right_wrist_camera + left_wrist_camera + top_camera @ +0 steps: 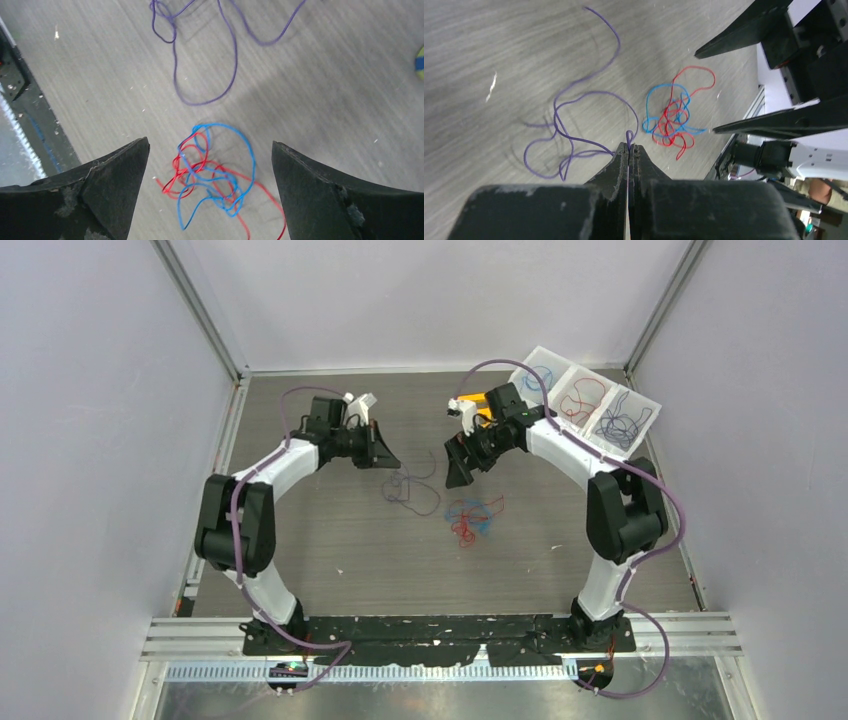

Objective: Untangle the cables

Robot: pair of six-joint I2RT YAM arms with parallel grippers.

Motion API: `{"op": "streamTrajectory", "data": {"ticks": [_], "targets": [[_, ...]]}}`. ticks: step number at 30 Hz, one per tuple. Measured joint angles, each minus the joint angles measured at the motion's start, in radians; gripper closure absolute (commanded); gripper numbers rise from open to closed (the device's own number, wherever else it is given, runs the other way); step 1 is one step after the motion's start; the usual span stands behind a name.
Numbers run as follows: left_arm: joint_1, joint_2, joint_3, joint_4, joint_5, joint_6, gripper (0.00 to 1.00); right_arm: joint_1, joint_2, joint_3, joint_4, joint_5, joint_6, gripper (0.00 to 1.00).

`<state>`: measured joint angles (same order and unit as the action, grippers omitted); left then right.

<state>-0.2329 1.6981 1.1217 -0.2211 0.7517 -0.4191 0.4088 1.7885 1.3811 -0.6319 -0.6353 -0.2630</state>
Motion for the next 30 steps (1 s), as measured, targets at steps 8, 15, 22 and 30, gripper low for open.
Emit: {"op": "streamTrajectory", "data": {"ticks": [8,15,22,30], "targets": [[-0.002,0.128,0.077,0.024,-0.006,-0.048,1.00,0.045,0.138,0.141,0.071,0.019,-0.065,0.00],[-0.002,0.199,0.077,0.004,-0.060,-0.093,1.00,0.127,0.189,0.188,0.141,0.030,-0.027,0.01],[0.000,0.251,0.076,-0.011,-0.087,-0.145,1.00,0.207,0.278,0.198,0.185,0.092,0.010,0.02],[0.018,0.275,0.052,-0.008,-0.085,-0.219,1.00,0.297,0.332,0.185,0.245,0.241,0.054,0.01]]}}
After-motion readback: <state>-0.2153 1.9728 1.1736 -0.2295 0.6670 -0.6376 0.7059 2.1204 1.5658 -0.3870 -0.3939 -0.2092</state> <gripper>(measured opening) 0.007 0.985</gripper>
